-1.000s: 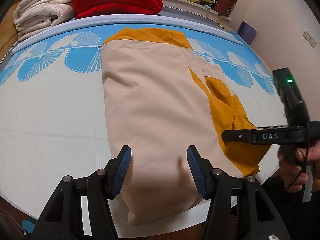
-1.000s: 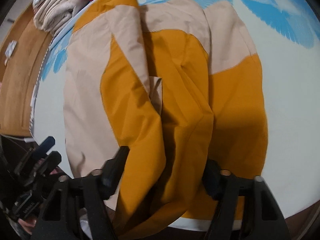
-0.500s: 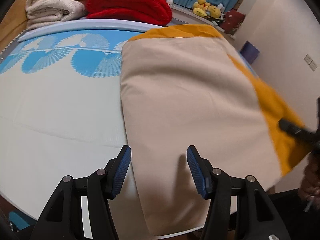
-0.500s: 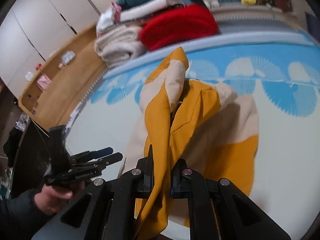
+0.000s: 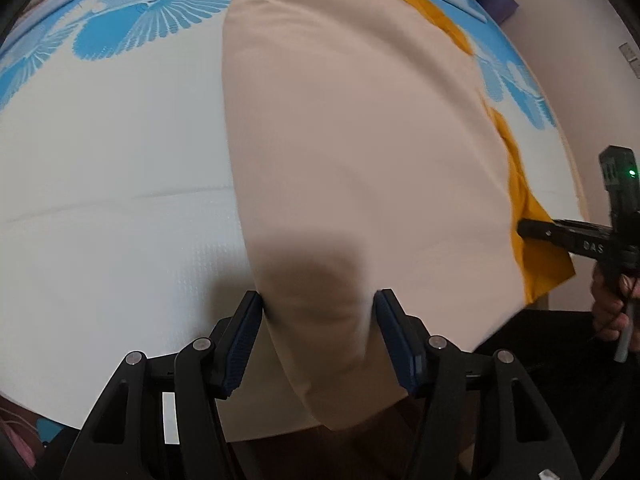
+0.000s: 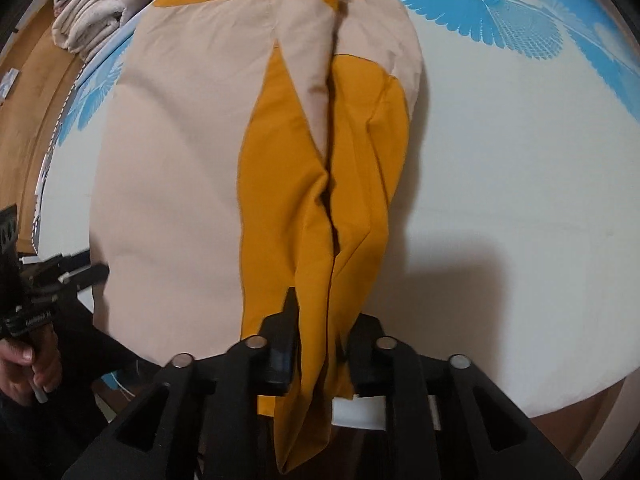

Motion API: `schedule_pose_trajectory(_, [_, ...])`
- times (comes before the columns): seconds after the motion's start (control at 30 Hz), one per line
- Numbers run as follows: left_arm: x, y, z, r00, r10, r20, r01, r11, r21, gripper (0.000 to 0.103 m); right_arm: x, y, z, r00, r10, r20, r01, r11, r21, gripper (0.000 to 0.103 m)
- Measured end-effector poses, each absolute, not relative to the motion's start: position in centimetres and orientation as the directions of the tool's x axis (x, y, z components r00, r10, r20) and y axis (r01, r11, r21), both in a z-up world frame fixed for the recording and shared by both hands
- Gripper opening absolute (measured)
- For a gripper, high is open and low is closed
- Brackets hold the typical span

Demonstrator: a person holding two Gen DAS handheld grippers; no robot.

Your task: Fold large clothes

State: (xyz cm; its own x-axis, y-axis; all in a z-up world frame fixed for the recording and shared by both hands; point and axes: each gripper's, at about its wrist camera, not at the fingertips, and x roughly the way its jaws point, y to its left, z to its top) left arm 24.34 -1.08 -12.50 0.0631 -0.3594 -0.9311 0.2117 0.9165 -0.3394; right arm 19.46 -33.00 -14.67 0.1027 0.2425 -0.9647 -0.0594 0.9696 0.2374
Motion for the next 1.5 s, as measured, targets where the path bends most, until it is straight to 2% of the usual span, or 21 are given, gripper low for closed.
schedule_pose_trajectory(0.17, [24.0,-1.3,-14.4,0.001,-0.317,-0.948,0.251,0.918,-0.307,0.056,19.2,-32.6,-15.0,0.081,0.284,-0.955,-0.095,0.956,0.276,0.028])
schedule_pose_trajectory(0.33, [23.4,-3.0,-14.9,-0.024,-0.262,-0.965,0.331,0.908,-0.255,0.057,19.0,-31.8,-17.6,-0.017,0.188,-0.982,-0.149,0.971,0.189,0.027])
schedule_pose_trajectory(0.43, [23.5,-3.1,-14.6,-0.044,-0.256,-0.966,0.332,0.908,-0.256,0.060,19.0,-31.0,-17.9,-0.016,0.155,-0.988,-0.153,0.976,0.156,0.028])
schedule_pose_trajectory(0.47, [23.6,-3.0,-14.4,-0.056,-0.263,-0.963,0.326,0.907,-0.267,0.061,18.9,-31.1,-17.8,-0.012,0.145,-0.989,-0.152,0.978,0.145,0.032])
schedule_pose_trajectory(0.57, [24.1,-2.3,-13.3,-0.059,-0.289,-0.955,0.308,0.905,-0.293,0.061,19.1,-31.1,-17.3,0.014,0.077,-0.997,-0.126,0.989,0.075,0.052])
schedule_pose_trajectory(0.73, [25.3,0.2,-9.8,0.050,-0.365,-0.930,0.298,0.894,-0.335,0.061,19.6,-32.8,-15.9,0.059,0.004,-0.998,-0.039,0.999,0.002,0.054])
schedule_pose_trajectory(0.83, [27.1,1.8,-9.1,0.107,-0.364,-0.925,0.226,0.915,-0.334,0.067,20.0,-34.2,-14.7,0.122,-0.091,-0.988,0.040,0.995,-0.087,0.054])
schedule_pose_trajectory(0.87, [27.9,2.2,-9.2,0.116,-0.356,-0.927,0.196,0.923,-0.330,0.067,20.2,-34.7,-13.7,0.176,-0.085,-0.981,0.068,0.995,-0.074,0.054])
schedule_pose_trajectory(0.93, [29.5,2.9,-9.6,0.121,-0.366,-0.923,0.140,0.926,-0.350,0.067,20.3,-35.4,-10.7,0.349,0.056,-0.936,0.093,0.991,0.094,0.054])
schedule_pose_trajectory(1.03, [31.3,3.2,-10.4,0.099,-0.431,-0.897,0.073,0.902,-0.425,0.068,21.2,-35.2,-8.1,0.477,0.246,-0.844,0.059,0.949,0.310,0.060])
schedule_pose_trajectory(1.07, [31.9,3.2,-10.8,0.091,-0.445,-0.891,0.057,0.896,-0.441,0.069,21.7,-34.6,-8.7,0.455,0.301,-0.838,0.048,0.932,0.360,0.067])
schedule_pose_trajectory(1.1, [32.7,3.2,-11.6,0.076,-0.459,-0.885,0.037,0.888,-0.458,0.069,22.3,-33.9,-9.9,0.401,0.334,-0.853,0.055,0.921,0.387,0.069])
schedule_pose_trajectory(1.2, [35.0,3.2,-14.4,0.025,-0.496,-0.868,-0.033,0.867,-0.497,0.074,23.4,-32.3,-14.3,0.216,0.373,-0.902,0.075,0.915,0.396,0.069])
schedule_pose_trajectory(1.27, [35.9,3.3,-16.0,0.009,-0.526,-0.851,-0.074,0.848,-0.525,0.080,24.0,-31.3,-16.9,0.108,0.338,-0.935,0.063,0.936,0.346,0.069])
schedule_pose_trajectory(1.37, [37.1,3.0,-18.6,0.003,-0.614,-0.789,-0.122,0.783,-0.610,0.081,24.6,-31.1,-17.6,0.101,0.336,-0.937,0.066,0.937,0.343,0.069])
schedule_pose_trajectory(1.5, [38.1,3.2,-19.3,0.050,-0.665,-0.745,-0.131,0.735,-0.665,0.078,25.3,-31.5,-18.1,0.094,0.359,-0.929,0.110,0.923,0.368,0.069])
